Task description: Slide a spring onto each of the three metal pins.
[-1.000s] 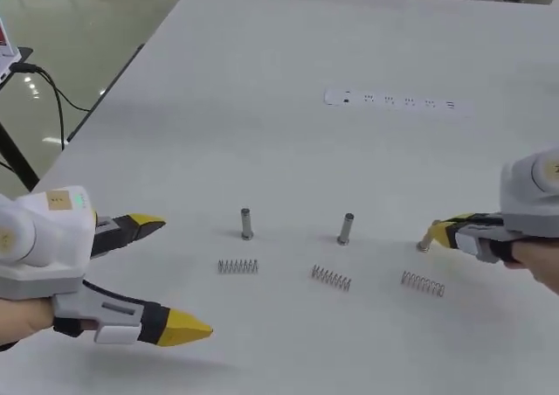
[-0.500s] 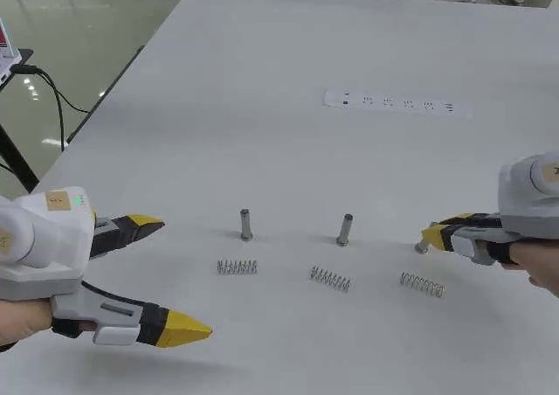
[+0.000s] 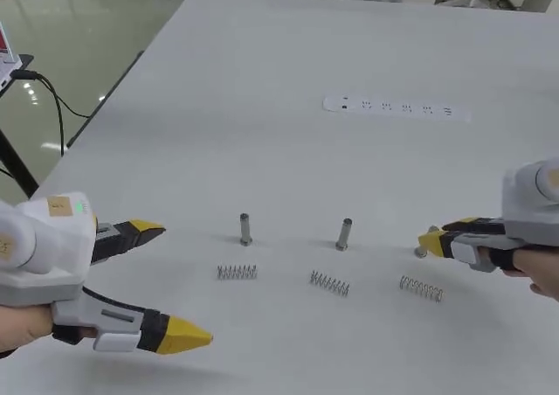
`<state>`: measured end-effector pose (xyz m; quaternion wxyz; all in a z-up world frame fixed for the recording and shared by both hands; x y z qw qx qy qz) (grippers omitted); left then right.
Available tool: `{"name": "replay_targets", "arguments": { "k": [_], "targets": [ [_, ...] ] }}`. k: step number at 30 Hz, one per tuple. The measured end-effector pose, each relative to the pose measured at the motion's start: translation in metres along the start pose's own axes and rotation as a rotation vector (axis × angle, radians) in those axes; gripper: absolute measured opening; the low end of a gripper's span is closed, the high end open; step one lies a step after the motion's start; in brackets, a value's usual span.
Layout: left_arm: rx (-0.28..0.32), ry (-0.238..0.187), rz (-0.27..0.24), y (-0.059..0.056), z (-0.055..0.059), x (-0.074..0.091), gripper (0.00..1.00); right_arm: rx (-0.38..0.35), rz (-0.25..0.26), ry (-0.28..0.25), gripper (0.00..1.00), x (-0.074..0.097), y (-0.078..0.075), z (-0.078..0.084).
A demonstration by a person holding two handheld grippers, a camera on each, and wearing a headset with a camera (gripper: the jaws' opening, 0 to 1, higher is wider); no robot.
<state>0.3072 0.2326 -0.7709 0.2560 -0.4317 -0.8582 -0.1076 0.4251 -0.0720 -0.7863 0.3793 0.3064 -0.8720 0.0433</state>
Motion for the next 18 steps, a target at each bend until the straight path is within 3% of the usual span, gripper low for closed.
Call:
{"name": "replay_targets", "arguments": {
  "k": [7, 18],
  "targets": [
    [-0.001, -0.004, -0.003, 0.0021, -0.0024, 0.0015, 0.98, 0.018, -0.010, 0.009, 0.27, 0.0031, 0.0000, 0.0007],
    [-0.002, -0.004, -0.004, 0.0013, -0.0030, 0.0015, 0.98, 0.062, -0.046, 0.077, 0.27, 0.0086, 0.0007, 0.0100]
  ]
}}
Point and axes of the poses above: the centre of the closed fingertips' face, and the gripper's own axes: x roughly backward along the fingers, y roughly to its left, z roughly out of its underside, the point moved 3 cm from there along x, roughly backward along the fingers, and after that the axes turned 5 degrees about -x, right-handed, at the moved point
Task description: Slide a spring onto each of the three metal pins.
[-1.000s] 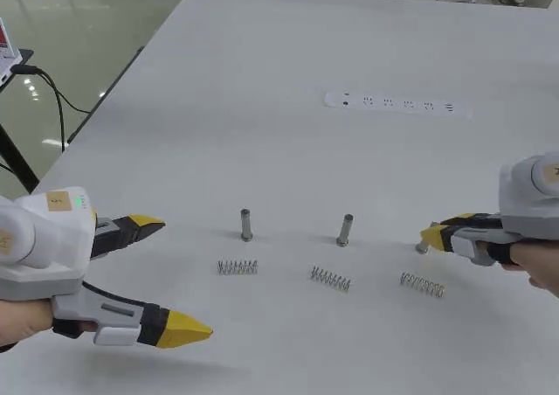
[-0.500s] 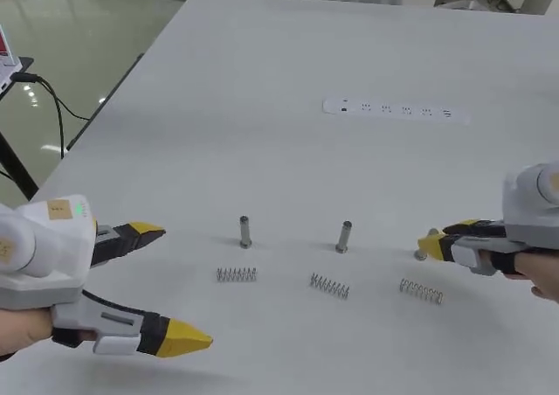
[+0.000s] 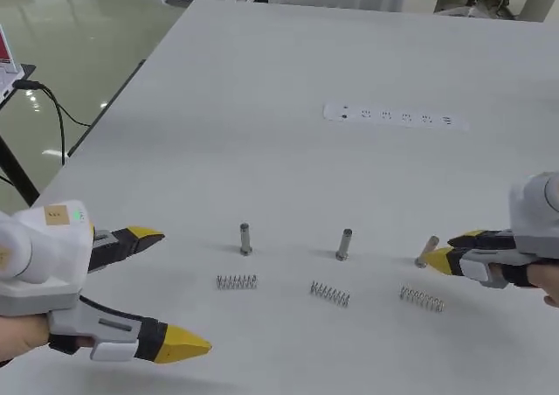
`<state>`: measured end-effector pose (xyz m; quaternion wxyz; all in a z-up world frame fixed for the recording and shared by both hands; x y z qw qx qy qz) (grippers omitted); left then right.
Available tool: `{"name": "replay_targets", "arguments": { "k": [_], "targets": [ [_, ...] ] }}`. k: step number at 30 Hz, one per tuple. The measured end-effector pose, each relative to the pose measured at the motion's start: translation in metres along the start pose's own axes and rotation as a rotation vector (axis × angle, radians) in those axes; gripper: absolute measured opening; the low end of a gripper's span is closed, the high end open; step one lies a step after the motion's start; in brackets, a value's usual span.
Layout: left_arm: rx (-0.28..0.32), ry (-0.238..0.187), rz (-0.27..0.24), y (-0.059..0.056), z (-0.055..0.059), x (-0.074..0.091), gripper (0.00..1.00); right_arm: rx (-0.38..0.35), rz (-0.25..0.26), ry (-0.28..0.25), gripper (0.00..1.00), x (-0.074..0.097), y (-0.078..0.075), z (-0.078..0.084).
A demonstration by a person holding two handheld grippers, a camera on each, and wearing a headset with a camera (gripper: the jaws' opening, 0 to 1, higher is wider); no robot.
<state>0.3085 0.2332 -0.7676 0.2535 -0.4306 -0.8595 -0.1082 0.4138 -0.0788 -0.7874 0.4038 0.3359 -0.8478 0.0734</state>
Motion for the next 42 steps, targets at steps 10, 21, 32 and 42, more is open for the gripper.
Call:
{"name": "replay_targets", "arguments": {
  "k": [10, 21, 32, 42],
  "targets": [
    [0.000, 0.002, 0.003, -0.001, 0.001, -0.001, 0.98, 0.129, -0.075, 0.101, 0.25, 0.002, 0.015, 0.012],
    [-0.001, 0.000, 0.000, -0.002, 0.001, 0.001, 0.98, 0.382, -0.144, 0.256, 0.25, -0.008, 0.035, 0.029],
    [-0.001, -0.005, 0.000, -0.002, 0.001, 0.001, 0.98, 0.523, -0.167, 0.387, 0.20, -0.020, 0.030, 0.038],
    [0.001, -0.005, -0.006, 0.000, 0.003, 0.003, 0.98, 0.520, -0.190, 0.429, 0.17, -0.024, 0.028, 0.047]
  ]
}}
Point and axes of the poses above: the centre of the closed fingertips' face, and the gripper's own axes: x roughly backward along the fingers, y roughly to its left, z roughly out of its underside, the point moved 3 cm from there along x, roughly backward along the fingers, and after that the axes turned 5 degrees about -x, right-handed, at the moved point
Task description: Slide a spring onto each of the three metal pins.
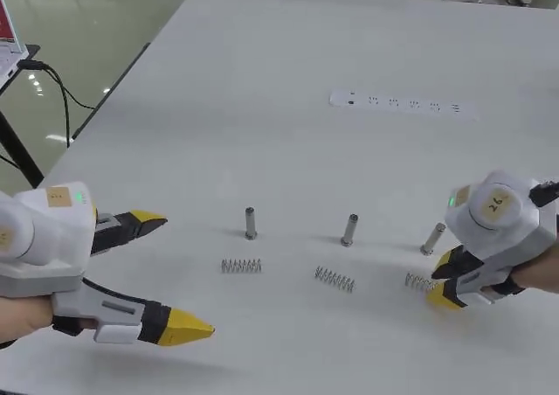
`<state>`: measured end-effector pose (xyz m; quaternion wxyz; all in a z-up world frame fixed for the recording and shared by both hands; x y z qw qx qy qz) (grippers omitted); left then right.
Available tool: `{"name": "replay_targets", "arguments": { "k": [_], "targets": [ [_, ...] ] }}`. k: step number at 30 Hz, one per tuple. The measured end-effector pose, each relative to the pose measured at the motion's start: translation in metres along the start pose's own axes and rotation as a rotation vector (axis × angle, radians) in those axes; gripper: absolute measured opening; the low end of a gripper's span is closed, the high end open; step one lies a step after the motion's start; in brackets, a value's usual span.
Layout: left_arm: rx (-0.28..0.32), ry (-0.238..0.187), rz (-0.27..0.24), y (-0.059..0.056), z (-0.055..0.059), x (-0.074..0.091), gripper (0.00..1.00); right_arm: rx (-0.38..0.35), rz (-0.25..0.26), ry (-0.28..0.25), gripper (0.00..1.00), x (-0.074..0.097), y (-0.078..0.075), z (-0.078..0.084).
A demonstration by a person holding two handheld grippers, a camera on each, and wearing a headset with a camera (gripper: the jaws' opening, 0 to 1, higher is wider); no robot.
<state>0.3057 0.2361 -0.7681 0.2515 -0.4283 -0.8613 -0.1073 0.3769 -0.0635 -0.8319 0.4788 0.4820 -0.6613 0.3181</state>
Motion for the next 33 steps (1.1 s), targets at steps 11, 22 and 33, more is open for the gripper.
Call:
{"name": "replay_targets", "arguments": {
  "k": [11, 22, 33],
  "targets": [
    [-0.001, 0.004, 0.009, -0.003, 0.000, -0.003, 0.98, 0.033, 0.014, 0.014, 0.08, -0.004, -0.003, 0.005],
    [-0.040, 0.008, 0.052, -0.019, -0.007, -0.013, 0.98, 0.078, 0.027, 0.001, 0.08, 0.001, 0.003, 0.005],
    [-0.060, 0.018, 0.105, -0.028, -0.012, -0.028, 0.98, 0.122, 0.027, -0.042, 0.08, 0.017, 0.022, -0.008]
  ]
}}
Point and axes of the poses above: the centre of the closed fingertips' face, and the gripper's own axes: x roughly backward along the fingers, y roughly to its left, z roughly out of its underside, the point moved 3 cm from there along x, roughly backward along the fingers, and after that the axes turned 5 degrees about -x, right-handed, at the moved point
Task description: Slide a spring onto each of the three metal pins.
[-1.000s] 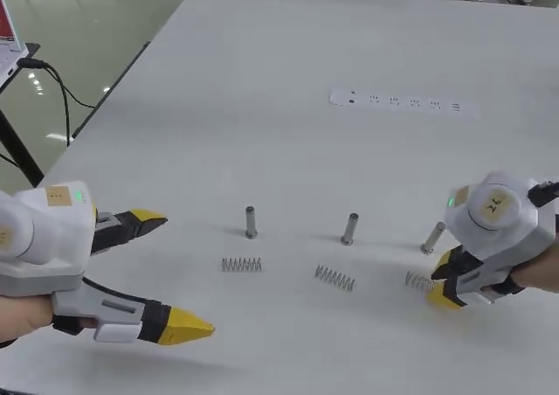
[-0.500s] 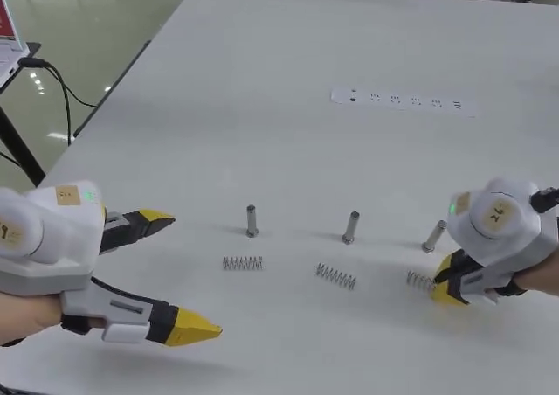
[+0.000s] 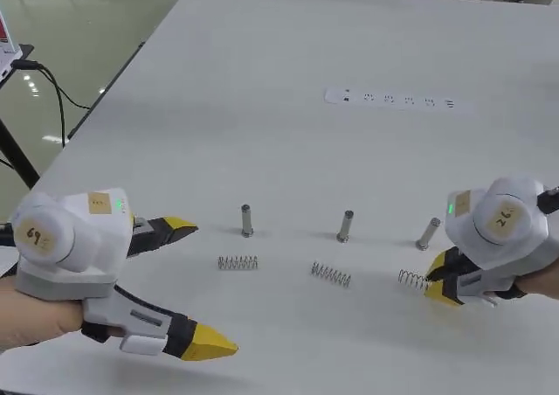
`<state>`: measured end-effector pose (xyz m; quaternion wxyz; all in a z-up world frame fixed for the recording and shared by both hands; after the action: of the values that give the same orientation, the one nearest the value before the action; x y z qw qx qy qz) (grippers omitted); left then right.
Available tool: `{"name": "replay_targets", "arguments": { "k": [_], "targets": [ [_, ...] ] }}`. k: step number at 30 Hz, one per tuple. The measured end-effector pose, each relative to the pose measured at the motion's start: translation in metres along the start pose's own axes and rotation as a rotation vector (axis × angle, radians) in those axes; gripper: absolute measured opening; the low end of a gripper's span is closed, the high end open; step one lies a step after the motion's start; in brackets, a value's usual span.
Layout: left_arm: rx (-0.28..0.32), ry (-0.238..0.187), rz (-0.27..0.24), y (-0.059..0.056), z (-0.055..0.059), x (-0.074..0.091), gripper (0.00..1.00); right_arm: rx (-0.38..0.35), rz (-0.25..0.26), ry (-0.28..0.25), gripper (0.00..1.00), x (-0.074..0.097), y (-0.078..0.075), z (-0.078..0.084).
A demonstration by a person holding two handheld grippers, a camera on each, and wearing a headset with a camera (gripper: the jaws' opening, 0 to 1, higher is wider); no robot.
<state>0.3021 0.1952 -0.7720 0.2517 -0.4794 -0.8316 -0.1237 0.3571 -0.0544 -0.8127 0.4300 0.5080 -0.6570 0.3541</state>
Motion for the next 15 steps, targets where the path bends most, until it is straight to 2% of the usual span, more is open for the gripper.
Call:
{"name": "replay_targets", "arguments": {
  "k": [5, 15],
  "targets": [
    [-0.006, -0.028, 0.024, -0.004, -0.008, -0.009, 0.98, 0.026, -0.002, -0.023, 0.08, 0.004, 0.009, -0.012],
    [-0.043, -0.031, 0.102, -0.021, -0.017, -0.031, 0.96, 0.093, -0.035, -0.060, 0.08, 0.009, 0.029, -0.036]
  ]
}}
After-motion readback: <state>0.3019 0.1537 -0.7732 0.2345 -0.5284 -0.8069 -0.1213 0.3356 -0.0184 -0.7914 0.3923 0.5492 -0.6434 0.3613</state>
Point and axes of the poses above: the centre of the closed fingertips' face, and the gripper's own axes: x roughly backward along the fingers, y roughly to its left, z roughly out of its underside, the point moved 3 cm from there along x, roughly backward along the fingers, and after that the axes turned 5 degrees about -x, right-handed, at the moved point
